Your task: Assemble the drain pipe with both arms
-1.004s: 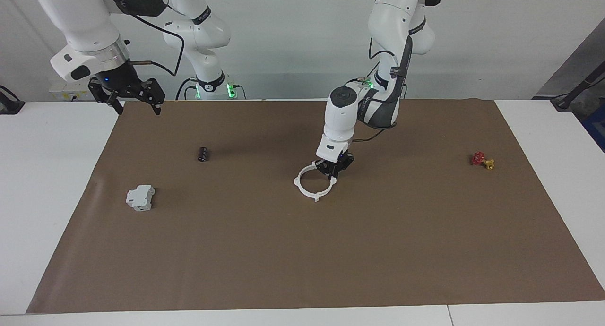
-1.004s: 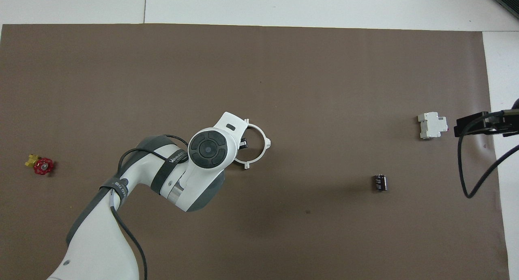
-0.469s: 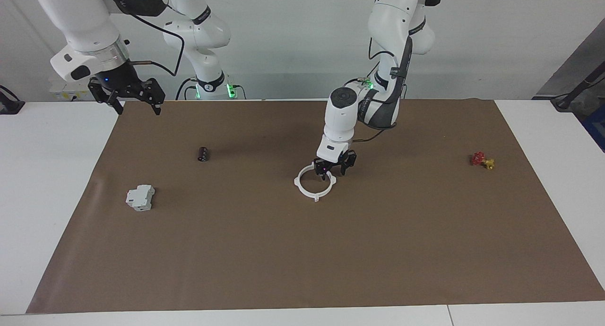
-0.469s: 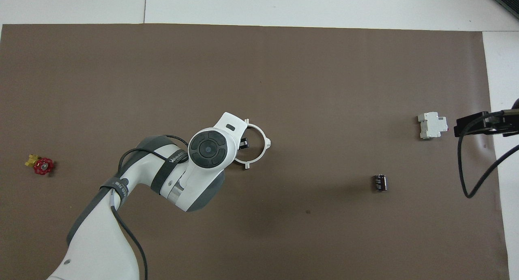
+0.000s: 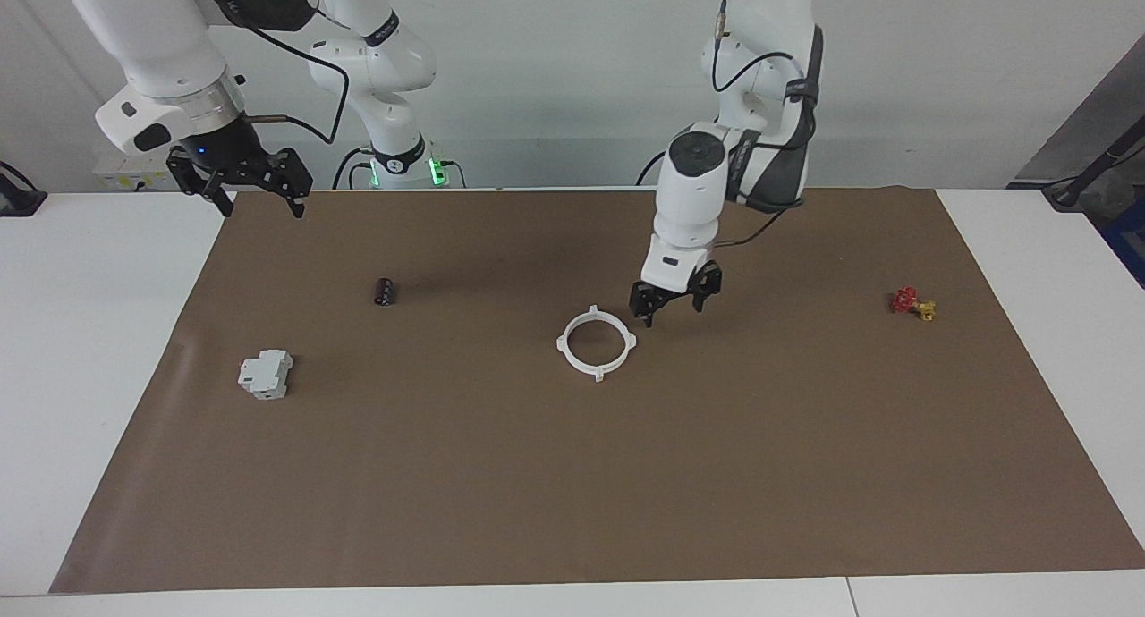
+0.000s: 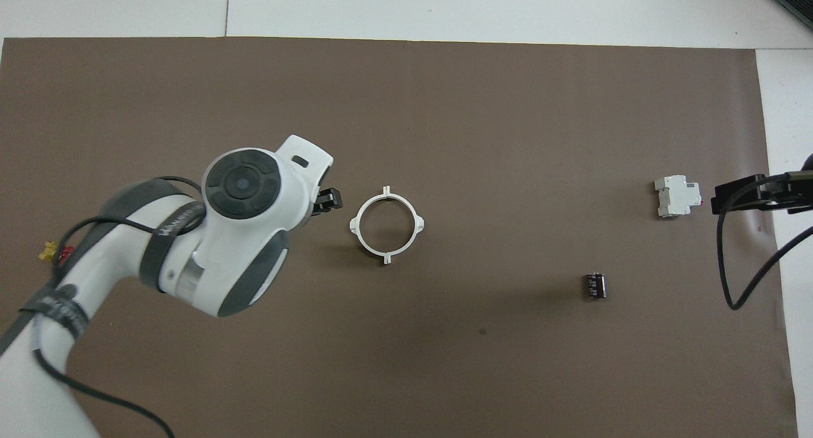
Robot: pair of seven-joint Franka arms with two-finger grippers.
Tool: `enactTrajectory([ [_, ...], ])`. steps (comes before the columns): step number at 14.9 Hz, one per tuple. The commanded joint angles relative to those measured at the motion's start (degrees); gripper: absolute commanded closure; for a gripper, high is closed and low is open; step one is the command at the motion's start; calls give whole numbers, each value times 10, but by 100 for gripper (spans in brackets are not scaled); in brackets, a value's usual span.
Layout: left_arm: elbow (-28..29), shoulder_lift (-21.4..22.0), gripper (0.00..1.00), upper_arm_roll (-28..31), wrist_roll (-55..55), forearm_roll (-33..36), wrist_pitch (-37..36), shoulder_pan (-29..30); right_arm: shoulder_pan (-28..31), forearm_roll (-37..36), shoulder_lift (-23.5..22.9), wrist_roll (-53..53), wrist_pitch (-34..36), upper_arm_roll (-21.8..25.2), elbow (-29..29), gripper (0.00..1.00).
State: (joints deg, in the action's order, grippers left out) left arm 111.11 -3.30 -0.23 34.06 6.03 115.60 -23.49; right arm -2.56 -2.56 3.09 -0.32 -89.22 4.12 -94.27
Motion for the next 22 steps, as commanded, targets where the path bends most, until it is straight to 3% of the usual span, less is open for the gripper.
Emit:
enactTrajectory([
  [1, -66, 21, 0, -4, -135, 2, -110, 82, 7, 8, 6, -13, 4, -3, -3, 0],
  [3, -137, 22, 0, -3, -215, 0, -190, 144, 8, 8, 6, -14, 4, -3, -3, 0],
  [5, -150, 36, 0, -3, -281, 0, -206, 188, 7, 8, 6, -14, 4, -3, -3, 0],
  [15, -126, 64, 0, 5, -282, 0, -240, 181, 8, 8, 6, -14, 4, -3, -3, 0],
  [18, -156, 73, 0, 8, -291, -1, -308, 187, 7, 8, 6, -13, 4, -3, -3, 0],
  [22, -174, 55, 0, 8, -346, -57, -379, 191, 7, 8, 6, -14, 4, -3, -3, 0],
])
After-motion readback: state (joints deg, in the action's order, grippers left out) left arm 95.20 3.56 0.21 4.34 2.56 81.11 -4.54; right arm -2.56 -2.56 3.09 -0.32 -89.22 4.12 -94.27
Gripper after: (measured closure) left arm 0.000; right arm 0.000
